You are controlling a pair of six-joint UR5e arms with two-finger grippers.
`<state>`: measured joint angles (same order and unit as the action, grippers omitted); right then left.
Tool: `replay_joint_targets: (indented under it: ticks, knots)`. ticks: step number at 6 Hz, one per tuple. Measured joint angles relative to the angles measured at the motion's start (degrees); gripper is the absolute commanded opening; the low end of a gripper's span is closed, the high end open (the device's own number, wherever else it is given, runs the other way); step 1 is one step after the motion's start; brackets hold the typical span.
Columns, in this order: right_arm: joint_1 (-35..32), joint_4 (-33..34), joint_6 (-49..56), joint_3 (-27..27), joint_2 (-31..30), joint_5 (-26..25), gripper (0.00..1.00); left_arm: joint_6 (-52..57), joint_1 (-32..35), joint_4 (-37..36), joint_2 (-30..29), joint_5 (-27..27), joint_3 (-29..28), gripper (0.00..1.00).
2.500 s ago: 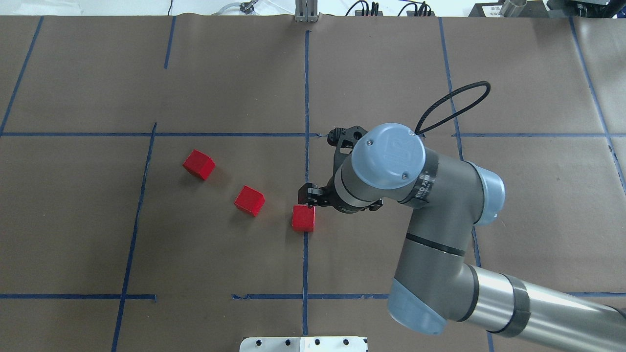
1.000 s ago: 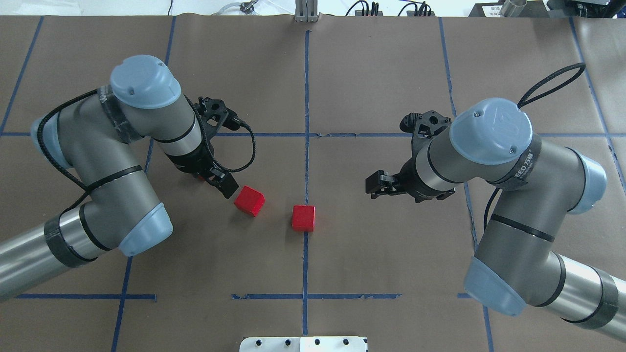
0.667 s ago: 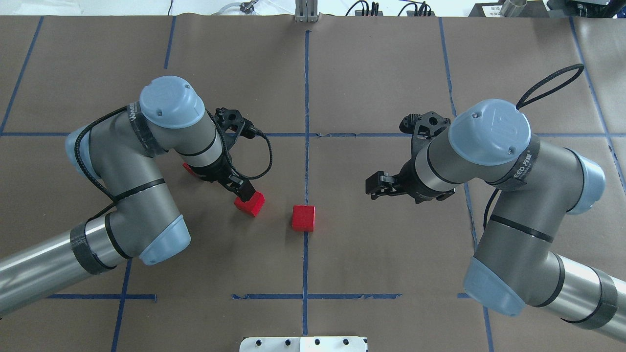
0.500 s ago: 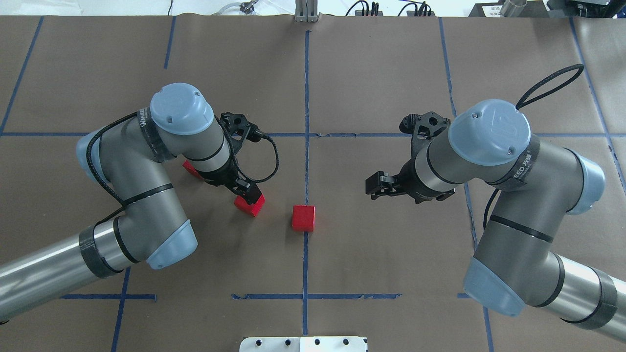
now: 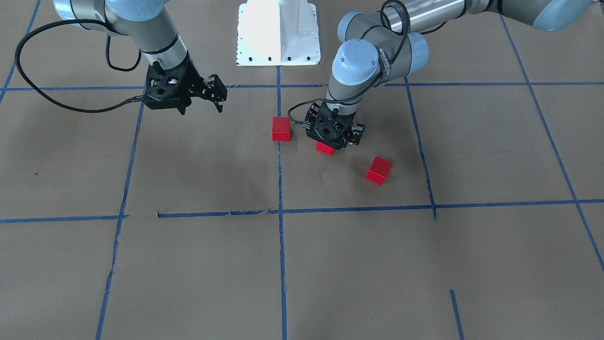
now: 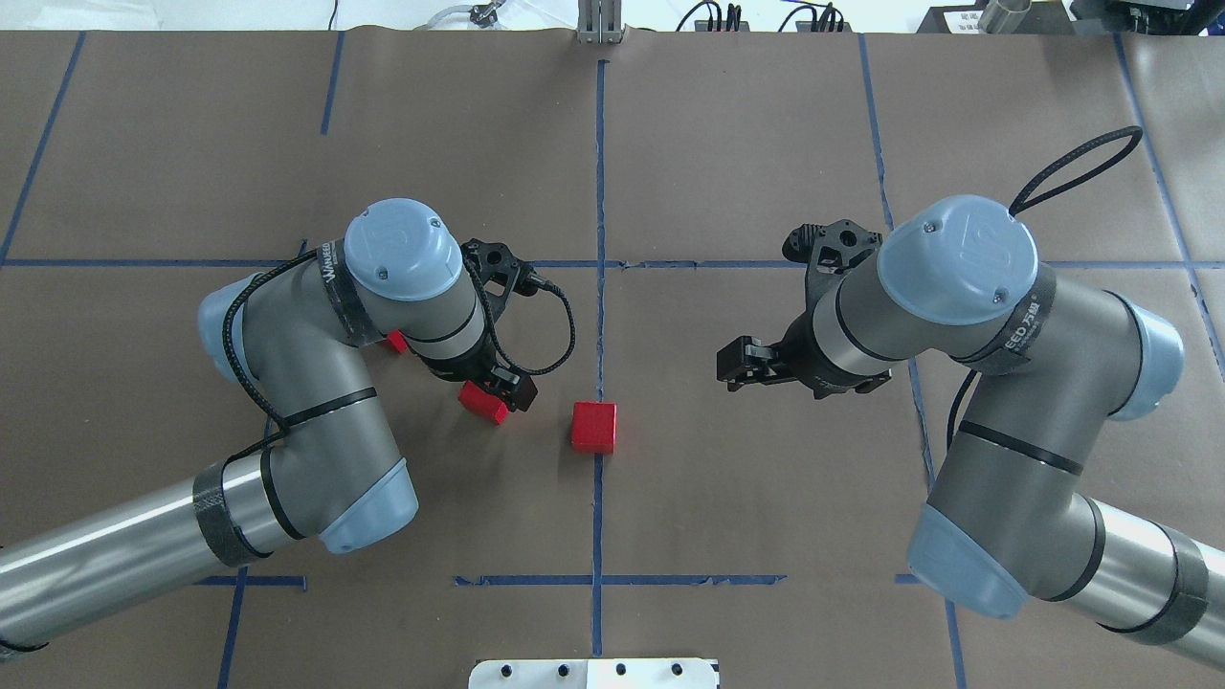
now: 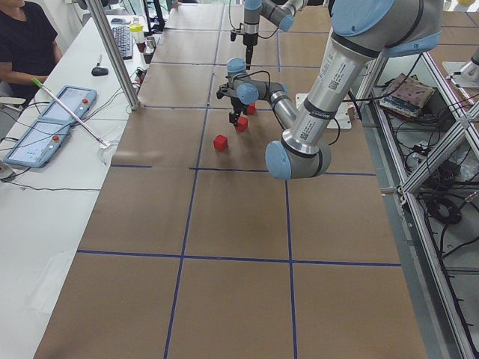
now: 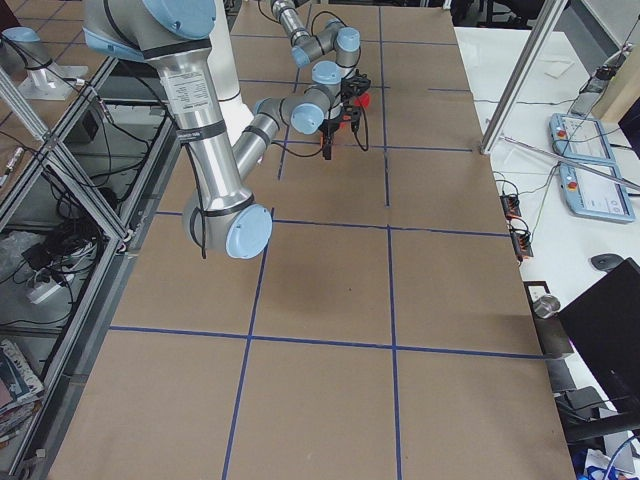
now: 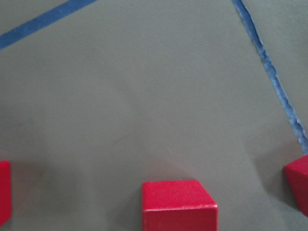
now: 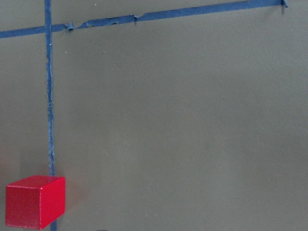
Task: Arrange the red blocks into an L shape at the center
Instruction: 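Place the held cube with the left gripper against the far side of the center cube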
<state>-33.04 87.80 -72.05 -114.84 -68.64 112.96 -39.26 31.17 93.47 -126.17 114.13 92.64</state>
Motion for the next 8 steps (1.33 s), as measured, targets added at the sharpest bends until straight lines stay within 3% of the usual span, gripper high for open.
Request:
replay_joint_targets:
  ticks: [1,2,5,8]
  knots:
    - [0.0,0.0,0.0,0.1,0.0,0.0,1.0,-0.7,-0.2,0.1,-0.1,-0.2,-0.6,0.29]
    - [0.0,0.0,0.0,0.1,0.0,0.0,1.0,-1.6,-0.4,0.1,-0.4,-0.3,-0.9,0.03]
    - [0.0,0.0,0.0,0.1,0.0,-0.1,1.0,-4.8,0.0,-0.1,-3.6,-2.2,-2.6,0.0]
    - [0.0,0.0,-0.2,0.0,-0.1,-0.7,1.0,-22.5,-0.9,0.1,-13.1,-4.8,-10.7,0.0]
